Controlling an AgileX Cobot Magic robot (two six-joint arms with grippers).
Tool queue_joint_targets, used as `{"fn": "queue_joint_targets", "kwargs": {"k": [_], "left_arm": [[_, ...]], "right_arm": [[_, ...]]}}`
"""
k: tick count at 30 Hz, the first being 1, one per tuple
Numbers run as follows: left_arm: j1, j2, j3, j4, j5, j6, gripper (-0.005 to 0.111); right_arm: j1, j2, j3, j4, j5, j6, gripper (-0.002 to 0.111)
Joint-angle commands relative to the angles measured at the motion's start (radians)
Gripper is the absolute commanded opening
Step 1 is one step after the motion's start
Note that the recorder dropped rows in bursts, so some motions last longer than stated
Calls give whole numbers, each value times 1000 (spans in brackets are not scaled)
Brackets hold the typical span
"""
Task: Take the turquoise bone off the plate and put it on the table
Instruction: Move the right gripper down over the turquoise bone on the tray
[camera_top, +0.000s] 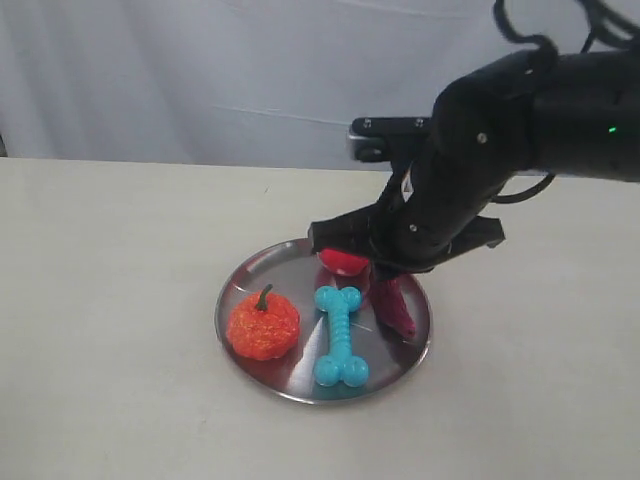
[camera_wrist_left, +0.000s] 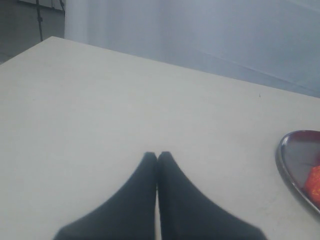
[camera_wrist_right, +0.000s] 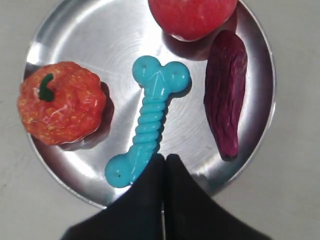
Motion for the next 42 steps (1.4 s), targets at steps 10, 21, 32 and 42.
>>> {"fn": "queue_joint_targets", "kwargs": {"k": [10,21,32,42], "left_arm": [[-5,-1,3,1,-5,-2,0],[-5,-1,3,1,-5,-2,0],[-5,-1,3,1,-5,-2,0],[-5,-1,3,1,-5,-2,0]], "right_arm": [[59,204,-80,-28,-113,12,0],[59,215,-106,-109,-46,12,0],[59,215,-106,-112,-36,48,58],[59,215,-106,-112,-38,48,57]]}}
